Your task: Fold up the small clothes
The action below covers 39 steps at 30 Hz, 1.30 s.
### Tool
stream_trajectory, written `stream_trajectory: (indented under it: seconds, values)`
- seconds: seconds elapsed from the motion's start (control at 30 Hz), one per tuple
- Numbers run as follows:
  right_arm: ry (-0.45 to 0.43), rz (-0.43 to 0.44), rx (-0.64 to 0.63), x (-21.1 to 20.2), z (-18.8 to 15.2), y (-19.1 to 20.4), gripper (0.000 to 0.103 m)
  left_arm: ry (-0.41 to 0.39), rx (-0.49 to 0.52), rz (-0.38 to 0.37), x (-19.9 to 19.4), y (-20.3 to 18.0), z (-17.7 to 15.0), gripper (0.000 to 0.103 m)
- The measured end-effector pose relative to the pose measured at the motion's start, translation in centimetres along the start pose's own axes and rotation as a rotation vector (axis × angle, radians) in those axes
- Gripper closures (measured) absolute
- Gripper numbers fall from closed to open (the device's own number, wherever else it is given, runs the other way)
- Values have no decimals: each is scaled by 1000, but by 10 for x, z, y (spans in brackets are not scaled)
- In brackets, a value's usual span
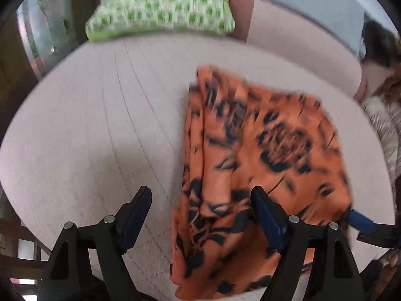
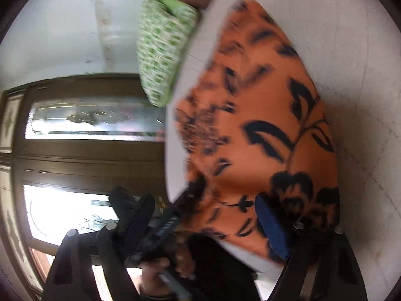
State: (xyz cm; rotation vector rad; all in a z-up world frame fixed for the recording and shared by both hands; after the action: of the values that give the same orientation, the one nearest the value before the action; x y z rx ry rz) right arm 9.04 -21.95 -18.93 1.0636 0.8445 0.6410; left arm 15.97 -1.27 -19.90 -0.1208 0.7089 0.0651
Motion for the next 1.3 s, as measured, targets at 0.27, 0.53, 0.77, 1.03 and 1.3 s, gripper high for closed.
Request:
stream_trajectory:
  seconds: [0.27, 0.53, 0.77, 1.03, 1.3]
  values:
    - [-84, -168, 57, -25, 17, -60, 15, -59, 244, 28, 17, -56, -1, 21]
    - [-40, -320, -148, 8, 7, -43, 61, 14, 195, 29, 38, -38, -18, 19]
    - [-14, -309, -211, -3, 13, -37, 34, 7, 174, 20, 39, -41, -17, 18]
    - [-22, -260, 13, 51, 97, -70, 31, 20, 134, -14, 44, -33, -15, 17]
    - [-24, -475, -226, 65, 84, -55, 63, 24, 57, -54, 53, -19, -14, 15]
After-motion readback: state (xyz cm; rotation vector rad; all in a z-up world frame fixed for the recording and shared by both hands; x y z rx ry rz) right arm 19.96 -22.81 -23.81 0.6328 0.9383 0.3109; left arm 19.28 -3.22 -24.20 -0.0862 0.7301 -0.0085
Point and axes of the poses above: each gripper's, at about its wrist camera, not at the fingertips, and x roughly the way its jaws point, y to its left, z to its top, the point moved 5 cm from there along x, roughly the way its jaws point, and after that the axes turned 14 degrees about -y, right-handed, at the moved point
